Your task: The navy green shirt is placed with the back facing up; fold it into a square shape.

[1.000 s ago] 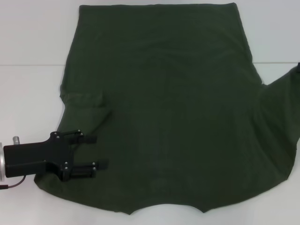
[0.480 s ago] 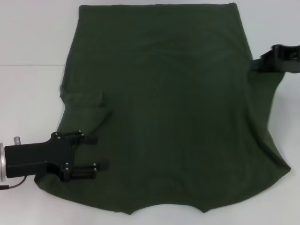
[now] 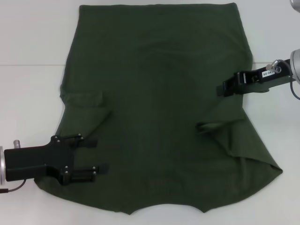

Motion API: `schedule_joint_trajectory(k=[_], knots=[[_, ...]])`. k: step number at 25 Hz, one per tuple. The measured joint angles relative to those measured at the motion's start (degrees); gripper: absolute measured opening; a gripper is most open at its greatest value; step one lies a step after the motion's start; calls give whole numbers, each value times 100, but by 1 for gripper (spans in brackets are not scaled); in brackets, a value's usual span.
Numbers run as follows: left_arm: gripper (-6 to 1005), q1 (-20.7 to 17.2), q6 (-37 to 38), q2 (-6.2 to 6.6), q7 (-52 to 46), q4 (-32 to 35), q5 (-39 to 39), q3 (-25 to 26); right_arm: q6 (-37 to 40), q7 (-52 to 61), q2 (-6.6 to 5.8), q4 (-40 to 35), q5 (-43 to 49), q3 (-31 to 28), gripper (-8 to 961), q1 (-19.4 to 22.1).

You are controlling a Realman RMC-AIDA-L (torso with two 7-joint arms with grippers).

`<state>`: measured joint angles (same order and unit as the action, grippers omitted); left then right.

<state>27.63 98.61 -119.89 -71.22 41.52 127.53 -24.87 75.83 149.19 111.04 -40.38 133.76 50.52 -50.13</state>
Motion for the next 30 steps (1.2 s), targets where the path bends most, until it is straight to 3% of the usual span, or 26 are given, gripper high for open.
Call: schedule_joint_trajectory(k=[6,10,16,19,21,22,23,26,30], knots=[[806,-20,-5,-5,2,-4,0,16,-83,-183,54,2,-54,-73,312,44],[806,-21,-8,-8,-23,-4,-1,27,-45,-129,13,-14,-60,-147,423,169],[806,10,14,6,-348,-4,-37,53,24,31,-130,-67,-89,-439,633,643],[806,60,68,38,-670,-3,-92,73,296,-341,-106,-331,-513,-813,779,974],[807,102,81,64,-878,-1,-113,74,522,-454,-165,-410,-721,-1000,797,1149],[807,124,84,80,-991,0,-116,73,746,-371,-328,-415,-710,-1046,805,1265],[807,153,86,105,-1160,3,-117,73,746,-371,-328,-415,-710,-1046,814,1265],[807,246,173,214,-1934,31,-110,116,1343,-264,-497,-633,-660,-1138,832,1569],[807,411,483,475,-3298,127,102,416,1696,-871,-458,-1048,-781,-1323,833,1904]])
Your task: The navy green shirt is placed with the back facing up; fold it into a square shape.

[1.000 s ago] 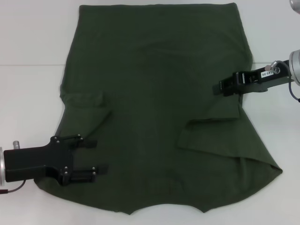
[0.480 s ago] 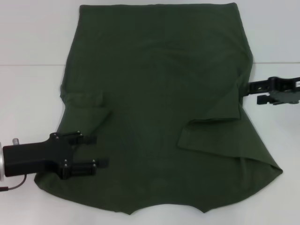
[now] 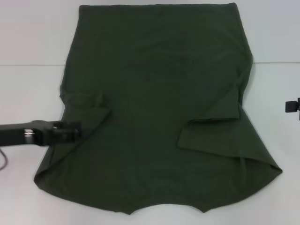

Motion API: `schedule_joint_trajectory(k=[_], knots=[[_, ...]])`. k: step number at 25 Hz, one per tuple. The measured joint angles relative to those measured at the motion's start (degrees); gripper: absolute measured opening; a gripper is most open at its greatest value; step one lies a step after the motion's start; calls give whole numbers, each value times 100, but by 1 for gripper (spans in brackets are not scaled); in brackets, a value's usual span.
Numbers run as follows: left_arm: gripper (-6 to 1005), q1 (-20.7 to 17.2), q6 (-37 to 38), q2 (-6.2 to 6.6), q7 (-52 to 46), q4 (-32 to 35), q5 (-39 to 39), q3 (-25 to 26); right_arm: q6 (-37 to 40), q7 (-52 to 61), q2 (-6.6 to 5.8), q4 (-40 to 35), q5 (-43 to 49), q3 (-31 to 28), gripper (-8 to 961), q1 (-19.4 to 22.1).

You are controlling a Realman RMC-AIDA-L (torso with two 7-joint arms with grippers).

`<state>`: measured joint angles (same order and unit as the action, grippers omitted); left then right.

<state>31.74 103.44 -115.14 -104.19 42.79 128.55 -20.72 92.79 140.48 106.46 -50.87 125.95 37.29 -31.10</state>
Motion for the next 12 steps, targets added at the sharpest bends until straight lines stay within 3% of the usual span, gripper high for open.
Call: schedule_joint_trajectory(k=[4,7,12], knots=[[807,53,205,209,-1498,276,312,357,228,-924,108,62,-129,-270,834,116],[807,54,314,377,-2619,378,732,801,440,-2092,263,276,-147,-434,834,204],[807,59,295,469,-3815,362,1242,1132,770,-4258,521,318,-151,-494,836,360]])
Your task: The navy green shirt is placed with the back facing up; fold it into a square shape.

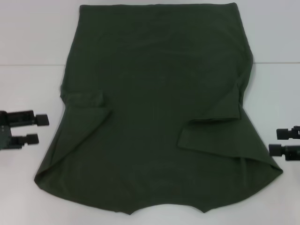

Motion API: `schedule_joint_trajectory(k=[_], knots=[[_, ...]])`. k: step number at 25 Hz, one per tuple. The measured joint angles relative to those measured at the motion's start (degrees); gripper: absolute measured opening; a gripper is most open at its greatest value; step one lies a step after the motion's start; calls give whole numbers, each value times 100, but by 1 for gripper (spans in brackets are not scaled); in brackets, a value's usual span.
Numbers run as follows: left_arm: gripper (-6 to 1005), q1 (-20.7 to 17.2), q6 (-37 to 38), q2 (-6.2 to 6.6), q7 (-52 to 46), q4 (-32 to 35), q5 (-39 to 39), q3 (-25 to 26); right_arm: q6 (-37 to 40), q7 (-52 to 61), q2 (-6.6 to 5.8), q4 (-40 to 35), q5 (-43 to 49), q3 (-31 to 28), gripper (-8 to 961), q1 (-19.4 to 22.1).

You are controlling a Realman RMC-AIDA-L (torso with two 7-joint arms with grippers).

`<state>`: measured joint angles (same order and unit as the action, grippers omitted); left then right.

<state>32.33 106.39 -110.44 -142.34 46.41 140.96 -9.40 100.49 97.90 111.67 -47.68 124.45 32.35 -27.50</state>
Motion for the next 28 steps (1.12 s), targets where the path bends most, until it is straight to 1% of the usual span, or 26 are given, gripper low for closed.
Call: schedule_joint_trajectory(k=[3,7,13,21,24,28], knots=[[807,1,-227,-18,-361,-229,293,-52,-54,-857,86,-23,0,-98,836,69],[808,-24,-613,-50,-527,-505,591,-152,-245,-1387,93,57,37,-125,837,47],[808,45,-752,-64,-512,-476,1047,-506,-399,-1558,92,21,193,-46,837,3],[808,147,-1075,-37,-485,-453,1405,-645,-397,-1597,106,19,270,-38,836,-12],[808,143,-1213,-48,-483,-465,1455,-676,-396,-1607,110,19,273,-26,836,-9],[808,142,-1395,-71,-483,-483,1478,-838,-399,-1633,117,20,281,58,836,-19]])
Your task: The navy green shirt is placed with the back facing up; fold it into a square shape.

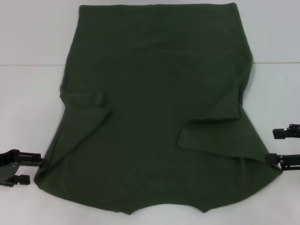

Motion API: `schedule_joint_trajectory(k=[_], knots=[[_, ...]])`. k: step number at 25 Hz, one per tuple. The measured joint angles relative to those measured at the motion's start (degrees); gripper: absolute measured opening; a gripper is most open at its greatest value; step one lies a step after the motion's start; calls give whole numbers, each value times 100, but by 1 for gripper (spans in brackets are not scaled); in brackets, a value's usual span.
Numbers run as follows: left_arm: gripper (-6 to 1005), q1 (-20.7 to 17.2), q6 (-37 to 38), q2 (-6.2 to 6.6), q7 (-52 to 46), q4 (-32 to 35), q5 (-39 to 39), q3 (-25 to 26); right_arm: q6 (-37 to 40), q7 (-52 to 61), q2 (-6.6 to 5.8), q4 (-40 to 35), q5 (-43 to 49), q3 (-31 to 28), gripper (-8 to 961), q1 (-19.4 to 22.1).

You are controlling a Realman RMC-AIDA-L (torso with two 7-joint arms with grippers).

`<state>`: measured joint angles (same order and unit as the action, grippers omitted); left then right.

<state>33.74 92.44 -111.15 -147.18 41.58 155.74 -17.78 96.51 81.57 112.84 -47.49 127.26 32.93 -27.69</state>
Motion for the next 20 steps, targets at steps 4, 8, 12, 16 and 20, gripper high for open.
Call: schedule_joint_trajectory(k=[4,8,12,16,20], knots=[[808,45,-37,-4,-4,-67,4,-47,61,-135,-2,-4,75,197,835,-5],[808,64,-52,-4,-3,-90,-9,-50,85,-356,23,-12,120,253,835,-3],[808,79,-58,-3,-1,-97,-3,-55,87,-374,45,-18,191,262,835,-28],[808,80,-99,-3,-11,-98,5,-107,84,-376,47,-24,203,264,835,-29],[808,82,-122,-4,-32,-109,7,-175,91,-405,55,-35,203,267,834,-29]])
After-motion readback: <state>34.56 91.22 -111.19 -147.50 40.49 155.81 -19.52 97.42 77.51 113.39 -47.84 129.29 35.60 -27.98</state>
